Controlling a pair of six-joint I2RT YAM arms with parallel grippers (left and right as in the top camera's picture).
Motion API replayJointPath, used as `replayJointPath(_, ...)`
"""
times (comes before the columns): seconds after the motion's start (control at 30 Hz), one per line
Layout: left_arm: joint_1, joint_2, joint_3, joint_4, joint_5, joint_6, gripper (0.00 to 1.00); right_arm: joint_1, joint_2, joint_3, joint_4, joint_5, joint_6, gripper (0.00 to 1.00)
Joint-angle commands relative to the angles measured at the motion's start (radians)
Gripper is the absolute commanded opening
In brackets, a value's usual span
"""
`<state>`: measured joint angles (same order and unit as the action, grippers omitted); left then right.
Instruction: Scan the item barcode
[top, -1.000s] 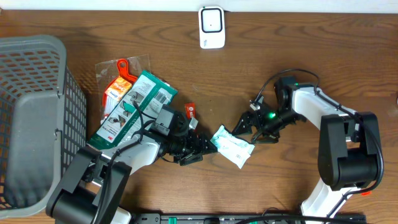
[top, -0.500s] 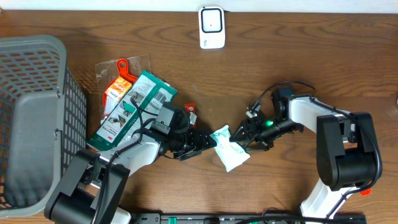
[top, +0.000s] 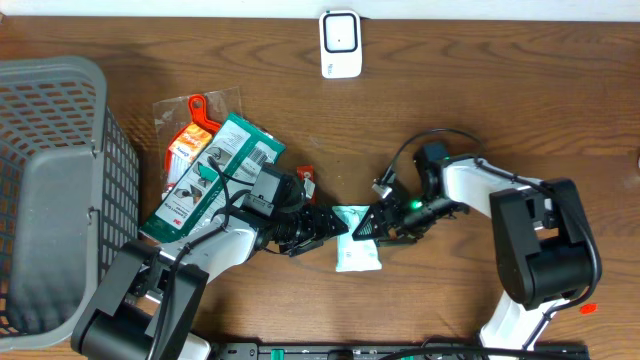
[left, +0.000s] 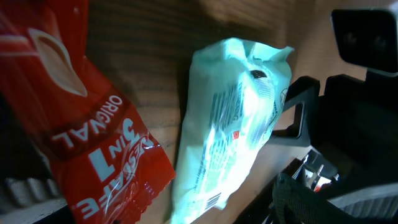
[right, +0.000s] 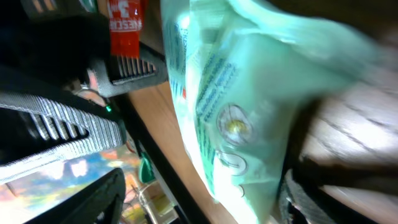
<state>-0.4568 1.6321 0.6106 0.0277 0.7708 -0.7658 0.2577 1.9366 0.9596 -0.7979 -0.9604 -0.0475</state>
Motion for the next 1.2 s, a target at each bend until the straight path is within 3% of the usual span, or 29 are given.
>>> replayJointPath(0.0, 0.001, 0.029, -0.018, -0.016, -0.155, 0.002, 0.75, 0.039, 0.012, -0.006, 0.025, 0.065, -0.036, 0.70)
replayJointPath(0.13, 0.001, 0.029, -0.018, -0.020, -0.155, 0.002, 0.76, 0.062, 0.012, -0.007, 0.067, 0.073, -0.036, 0.61)
replayJointPath(0.2, 0.001, 0.029, -0.018, -0.021, -0.155, 0.002, 0.76, 0.062, 0.012, -0.007, 0.082, 0.073, -0.036, 0.41)
replayJointPath(0.4, 0.001, 0.029, -0.018, -0.024, -0.155, 0.002, 0.75, 0.062, 0.012, -0.007, 0.103, 0.073, -0.036, 0.02)
replayJointPath(0.9, 0.001, 0.029, -0.018, -0.024, -0.163, 0.002, 0.76, 0.055, 0.012, -0.006, 0.135, 0.073, -0.017, 0.01)
replayJointPath(1.17, 0.001, 0.029, -0.018, -0.024, -0.179, 0.002, 0.76, -0.029, 0.012, 0.017, 0.154, 0.076, -0.029, 0.01)
